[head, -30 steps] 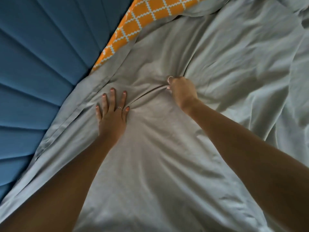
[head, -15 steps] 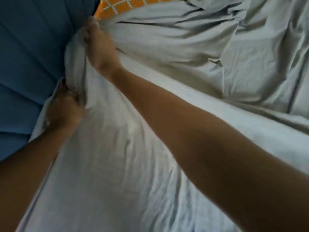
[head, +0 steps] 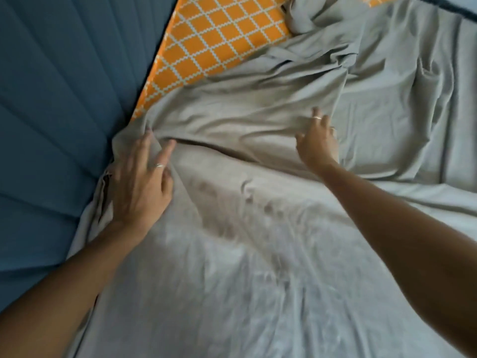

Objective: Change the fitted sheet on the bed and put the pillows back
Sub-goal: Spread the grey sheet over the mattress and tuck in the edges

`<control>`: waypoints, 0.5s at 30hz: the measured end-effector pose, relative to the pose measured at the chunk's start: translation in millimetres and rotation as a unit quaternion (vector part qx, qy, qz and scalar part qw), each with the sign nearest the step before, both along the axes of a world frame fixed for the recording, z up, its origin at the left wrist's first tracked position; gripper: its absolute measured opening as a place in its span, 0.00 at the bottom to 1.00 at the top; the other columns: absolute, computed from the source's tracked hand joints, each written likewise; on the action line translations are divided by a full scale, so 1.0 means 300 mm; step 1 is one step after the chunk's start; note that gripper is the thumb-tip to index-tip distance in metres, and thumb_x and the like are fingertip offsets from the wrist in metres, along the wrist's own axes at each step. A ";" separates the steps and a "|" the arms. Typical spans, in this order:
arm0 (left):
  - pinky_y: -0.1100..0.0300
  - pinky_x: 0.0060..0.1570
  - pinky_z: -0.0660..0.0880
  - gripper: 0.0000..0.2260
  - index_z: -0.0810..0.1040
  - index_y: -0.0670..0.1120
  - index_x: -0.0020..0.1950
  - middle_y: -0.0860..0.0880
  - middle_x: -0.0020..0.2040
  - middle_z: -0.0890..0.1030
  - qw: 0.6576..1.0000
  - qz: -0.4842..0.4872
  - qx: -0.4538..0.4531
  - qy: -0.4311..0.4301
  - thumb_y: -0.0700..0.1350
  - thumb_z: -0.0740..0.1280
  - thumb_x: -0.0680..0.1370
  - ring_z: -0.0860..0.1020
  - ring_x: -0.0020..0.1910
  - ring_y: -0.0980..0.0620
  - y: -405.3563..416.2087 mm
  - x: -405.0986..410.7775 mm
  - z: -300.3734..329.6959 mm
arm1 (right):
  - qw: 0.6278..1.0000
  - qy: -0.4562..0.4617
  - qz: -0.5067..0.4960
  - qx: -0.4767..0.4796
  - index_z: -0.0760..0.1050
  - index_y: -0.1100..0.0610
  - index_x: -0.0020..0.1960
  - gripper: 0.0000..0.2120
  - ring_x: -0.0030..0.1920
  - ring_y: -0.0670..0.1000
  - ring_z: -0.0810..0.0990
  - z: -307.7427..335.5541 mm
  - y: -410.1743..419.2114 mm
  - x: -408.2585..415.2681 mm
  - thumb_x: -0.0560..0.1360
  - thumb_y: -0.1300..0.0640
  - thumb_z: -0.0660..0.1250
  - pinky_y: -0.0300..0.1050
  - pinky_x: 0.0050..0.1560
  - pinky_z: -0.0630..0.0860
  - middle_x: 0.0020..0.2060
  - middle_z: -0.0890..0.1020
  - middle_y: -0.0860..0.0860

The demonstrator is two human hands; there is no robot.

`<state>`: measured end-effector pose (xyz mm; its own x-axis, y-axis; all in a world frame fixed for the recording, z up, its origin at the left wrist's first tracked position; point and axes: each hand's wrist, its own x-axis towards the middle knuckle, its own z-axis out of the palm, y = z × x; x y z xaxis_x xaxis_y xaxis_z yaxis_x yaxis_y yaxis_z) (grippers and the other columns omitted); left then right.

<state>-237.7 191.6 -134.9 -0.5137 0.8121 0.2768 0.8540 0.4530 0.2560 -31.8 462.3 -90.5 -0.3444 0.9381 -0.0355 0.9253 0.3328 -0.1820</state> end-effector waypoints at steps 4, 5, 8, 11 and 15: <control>0.36 0.63 0.65 0.17 0.77 0.55 0.66 0.36 0.76 0.60 0.991 -0.123 -0.050 0.001 0.52 0.61 0.78 0.62 0.71 0.31 0.210 -0.052 0.010 | 0.994 -0.010 -0.092 -0.055 0.51 0.61 0.75 0.42 0.66 0.66 0.68 -0.016 0.139 0.117 0.73 0.42 0.68 0.60 0.63 0.67 0.67 0.68 0.62; 0.36 0.65 0.63 0.18 0.75 0.57 0.67 0.36 0.77 0.57 0.989 -0.134 -0.063 -0.002 0.55 0.61 0.78 0.60 0.72 0.31 0.265 -0.060 0.014 | 0.992 -0.012 -0.107 -0.063 0.53 0.63 0.74 0.42 0.65 0.65 0.70 -0.017 0.159 0.131 0.73 0.40 0.68 0.59 0.62 0.69 0.66 0.71 0.63; 0.40 0.72 0.53 0.24 0.61 0.63 0.74 0.37 0.78 0.46 0.984 -0.103 -0.137 -0.045 0.59 0.61 0.79 0.52 0.76 0.34 0.420 -0.066 0.010 | 0.986 -0.026 -0.136 -0.092 0.64 0.65 0.68 0.36 0.60 0.63 0.76 -0.044 0.214 0.154 0.74 0.37 0.65 0.56 0.57 0.73 0.61 0.76 0.62; 0.40 0.72 0.51 0.26 0.58 0.64 0.75 0.40 0.79 0.47 0.964 -0.073 -0.232 -0.103 0.61 0.60 0.79 0.51 0.76 0.37 0.514 -0.096 -0.053 | 0.987 -0.013 -0.099 -0.122 0.76 0.59 0.57 0.20 0.55 0.59 0.79 -0.052 0.238 0.129 0.75 0.43 0.66 0.50 0.53 0.74 0.48 0.80 0.56; 0.44 0.69 0.62 0.29 0.65 0.46 0.75 0.40 0.73 0.66 0.970 -0.050 -0.236 -0.016 0.56 0.65 0.78 0.64 0.71 0.40 0.549 -0.063 -0.042 | 0.987 -0.043 -0.052 -0.145 0.76 0.54 0.64 0.16 0.61 0.60 0.77 -0.057 0.270 0.111 0.78 0.55 0.62 0.49 0.59 0.72 0.58 0.79 0.59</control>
<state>-256.5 356.4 -147.6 -0.4275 0.8910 -0.1527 0.8950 0.4409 0.0671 1.4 543.3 -107.7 -0.2315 0.9139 -0.3333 0.9676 0.1810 -0.1758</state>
